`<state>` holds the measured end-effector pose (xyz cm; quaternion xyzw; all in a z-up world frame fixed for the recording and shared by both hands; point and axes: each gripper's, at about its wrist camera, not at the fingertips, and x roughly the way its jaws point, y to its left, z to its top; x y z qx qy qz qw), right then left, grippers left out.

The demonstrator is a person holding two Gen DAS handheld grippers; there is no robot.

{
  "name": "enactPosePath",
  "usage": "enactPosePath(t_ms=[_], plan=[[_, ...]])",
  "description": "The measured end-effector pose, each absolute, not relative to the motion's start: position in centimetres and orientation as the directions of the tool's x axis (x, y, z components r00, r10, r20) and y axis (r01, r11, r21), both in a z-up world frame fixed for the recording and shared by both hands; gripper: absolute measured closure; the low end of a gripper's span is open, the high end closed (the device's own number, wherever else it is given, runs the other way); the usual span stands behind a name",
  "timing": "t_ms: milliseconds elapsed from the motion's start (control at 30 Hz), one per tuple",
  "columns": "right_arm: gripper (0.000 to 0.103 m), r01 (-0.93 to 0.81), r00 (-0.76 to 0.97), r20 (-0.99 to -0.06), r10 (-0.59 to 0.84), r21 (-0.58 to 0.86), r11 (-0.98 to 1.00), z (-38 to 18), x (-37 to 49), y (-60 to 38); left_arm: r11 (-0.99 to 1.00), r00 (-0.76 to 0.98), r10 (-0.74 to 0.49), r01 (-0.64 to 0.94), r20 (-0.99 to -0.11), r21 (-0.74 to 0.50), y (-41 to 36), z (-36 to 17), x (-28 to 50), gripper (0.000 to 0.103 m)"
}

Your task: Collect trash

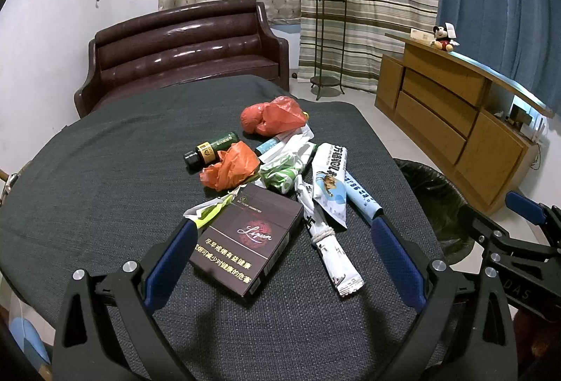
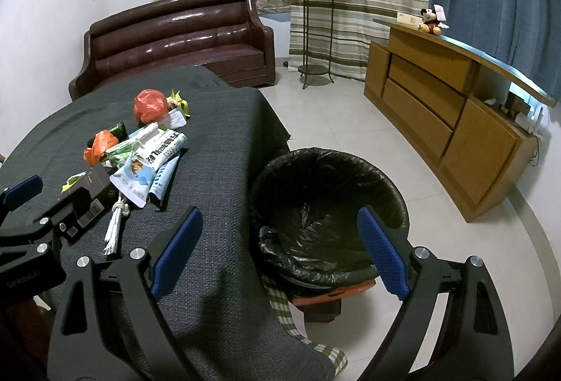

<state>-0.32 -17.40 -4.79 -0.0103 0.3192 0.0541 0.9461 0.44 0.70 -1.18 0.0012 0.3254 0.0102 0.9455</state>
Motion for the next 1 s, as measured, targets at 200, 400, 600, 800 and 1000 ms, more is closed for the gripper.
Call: enactPosePath(t_ms=[200, 400, 600, 800, 1000], plan=[[0.015, -0.109, 0.790, -0.606, 0.096, 0.016, 0.994, -4.81, -0.31, -17.42, 1.000, 0.788, 0.020, -0.018, -0.616, 0.009, 0.69, -1.18, 0.45, 0.006], [0.015, -0.109, 0.789, -0.607, 0.097, 0.017, 0.994, -4.83, -0.31, -17.44, 1.000, 0.787, 0.020, -0.019, -0.616, 0.009, 0.64, -1.10, 0.41, 0.006], [0.015, -0.110, 0.788, -0.607, 0.097, 0.016, 0.994, -4.88, -0.33, -17.41, 1.000, 0.787, 0.020, -0.019, -0.617, 0.008, 0.58, -1.30, 0.43, 0.006], [0.015, -0.110, 0.787, -0.609, 0.098, 0.018, 0.994, -4.70, -0.29, -17.32, 1.000, 0.786, 0.020, -0.019, -0.618, 0.008, 0.56, -1.23, 0.41, 0.007], [0.015, -0.111, 0.785, -0.612, 0.098, 0.017, 0.994, -5.42, -0.18, -17.46, 1.000, 0.785, 0.019, -0.018, -0.620, 0.008, 0.54, -1.57, 0.43, 0.007]])
